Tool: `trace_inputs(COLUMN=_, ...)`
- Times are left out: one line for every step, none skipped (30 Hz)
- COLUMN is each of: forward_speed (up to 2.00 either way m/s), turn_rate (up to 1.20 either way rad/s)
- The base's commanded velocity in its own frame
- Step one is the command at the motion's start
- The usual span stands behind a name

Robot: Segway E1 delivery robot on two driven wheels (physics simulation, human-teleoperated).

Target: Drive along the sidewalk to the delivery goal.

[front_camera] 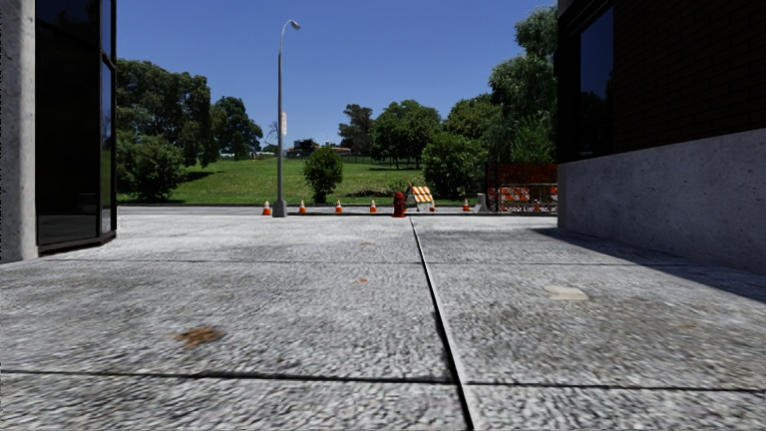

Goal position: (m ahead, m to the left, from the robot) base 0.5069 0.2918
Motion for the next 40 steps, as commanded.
trace_inputs(forward_speed=2.0, turn_rate=0.2)
trace_inputs(forward_speed=2.0, turn_rate=0.2)
trace_inputs(forward_speed=1.92, turn_rate=0.2)
trace_inputs(forward_speed=1.71, turn_rate=0.2)
trace_inputs(forward_speed=1.6, turn_rate=0.2)
trace_inputs(forward_speed=1.6, turn_rate=0.2)
trace_inputs(forward_speed=1.53, turn_rate=0.2)
trace_inputs(forward_speed=1.43, turn_rate=0.15)
trace_inputs(forward_speed=1.2, turn_rate=0.0)
trace_inputs(forward_speed=0.72, turn_rate=0.0)
trace_inputs(forward_speed=0.0, turn_rate=0.0)
trace_inputs(forward_speed=0.0, turn_rate=0.0)
trace_inputs(forward_speed=0.0, turn_rate=0.0)
trace_inputs(forward_speed=0.0, turn_rate=0.0)
trace_inputs(forward_speed=0.0, turn_rate=0.0)
trace_inputs(forward_speed=0.0, turn_rate=0.0)
trace_inputs(forward_speed=0.0, turn_rate=0.0)
trace_inputs(forward_speed=0.0, turn_rate=0.0)
trace_inputs(forward_speed=0.0, turn_rate=0.0)
trace_inputs(forward_speed=0.0, turn_rate=0.0)
trace_inputs(forward_speed=0.0, turn_rate=0.0)
trace_inputs(forward_speed=0.0, turn_rate=0.0)
trace_inputs(forward_speed=0.0, turn_rate=0.0)
trace_inputs(forward_speed=0.0, turn_rate=0.0)
trace_inputs(forward_speed=0.0, turn_rate=0.0)
trace_inputs(forward_speed=0.0, turn_rate=0.0)
trace_inputs(forward_speed=0.0, turn_rate=0.0)
trace_inputs(forward_speed=0.0, turn_rate=0.0)
trace_inputs(forward_speed=0.0, turn_rate=0.0)
trace_inputs(forward_speed=0.0, turn_rate=0.0)
trace_inputs(forward_speed=0.0, turn_rate=0.0)
trace_inputs(forward_speed=0.0, turn_rate=0.0)
trace_inputs(forward_speed=0.0, turn_rate=0.0)
trace_inputs(forward_speed=0.0, turn_rate=0.0)
trace_inputs(forward_speed=0.0, turn_rate=0.0)
trace_inputs(forward_speed=0.0, turn_rate=0.0)
trace_inputs(forward_speed=0.0, turn_rate=0.0)
trace_inputs(forward_speed=0.0, turn_rate=0.0)
trace_inputs(forward_speed=0.0, turn_rate=0.0)
trace_inputs(forward_speed=0.0, turn_rate=0.0)
